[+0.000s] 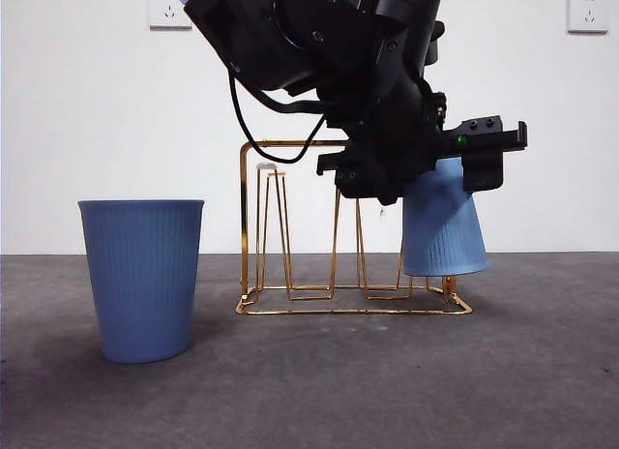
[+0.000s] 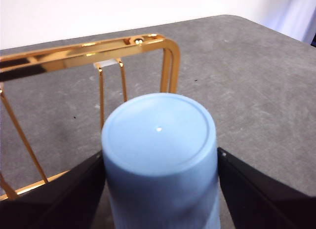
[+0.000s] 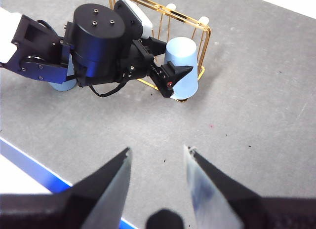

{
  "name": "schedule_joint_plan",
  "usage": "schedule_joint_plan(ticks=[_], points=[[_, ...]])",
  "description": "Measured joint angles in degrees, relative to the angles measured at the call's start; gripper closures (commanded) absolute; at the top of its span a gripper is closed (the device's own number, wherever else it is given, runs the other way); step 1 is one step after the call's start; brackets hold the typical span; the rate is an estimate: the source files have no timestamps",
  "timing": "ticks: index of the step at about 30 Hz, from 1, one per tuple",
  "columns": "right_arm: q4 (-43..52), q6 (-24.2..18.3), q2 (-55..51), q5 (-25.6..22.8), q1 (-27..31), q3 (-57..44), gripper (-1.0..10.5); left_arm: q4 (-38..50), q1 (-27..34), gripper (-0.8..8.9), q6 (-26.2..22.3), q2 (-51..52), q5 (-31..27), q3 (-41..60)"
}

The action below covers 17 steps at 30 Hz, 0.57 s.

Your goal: Pick up cup 1,put cup 1 in the cup rack,pick up cup 2,put cup 2 in the cup rack

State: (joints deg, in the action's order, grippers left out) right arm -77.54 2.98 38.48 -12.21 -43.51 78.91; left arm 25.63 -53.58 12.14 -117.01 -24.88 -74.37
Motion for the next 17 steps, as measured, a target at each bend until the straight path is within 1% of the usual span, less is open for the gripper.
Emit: schedule_joint_plan(ticks=[8,9,10,11,12,14,16,17], points=[[0.0,0.0,0.0,0.0,0.0,0.0,7.6,-2.1,0.0,8.04,1.6,-0.1,-0.1,-0.8],[0.0,0.0,0.0,0.0,0.0,0.0,7.6,-2.5,0.0,7.78,1.9,-0.1,-0.1,-0.9],[0.0,0.0,0.0,0.0,0.0,0.0,7.6,-3.0,0.0,7.30,2.1,-0.1,-0.1,-1.0],[0.0,0.0,0.0,0.0,0.0,0.0,7.6,-3.5,0.0,6.70,2.3,0.0,-0.1,-1.1],[0.0,0.0,0.0,0.0,0.0,0.0,7.6,-4.0,0.0,5.88,2.7,0.0,-0.2,-1.2],[0.0,0.0,0.0,0.0,0.0,0.0,7.6,-4.6,0.0,4.87,3.4,0.1,-0.2,-1.4],[0.0,0.0,0.0,0.0,0.0,0.0,7.6,-4.9,0.0,4.30,4.0,0.2,-0.2,-1.4],[0.0,0.0,0.0,0.0,0.0,0.0,7.6,-4.9,0.0,4.29,4.2,0.2,-0.2,-1.4]])
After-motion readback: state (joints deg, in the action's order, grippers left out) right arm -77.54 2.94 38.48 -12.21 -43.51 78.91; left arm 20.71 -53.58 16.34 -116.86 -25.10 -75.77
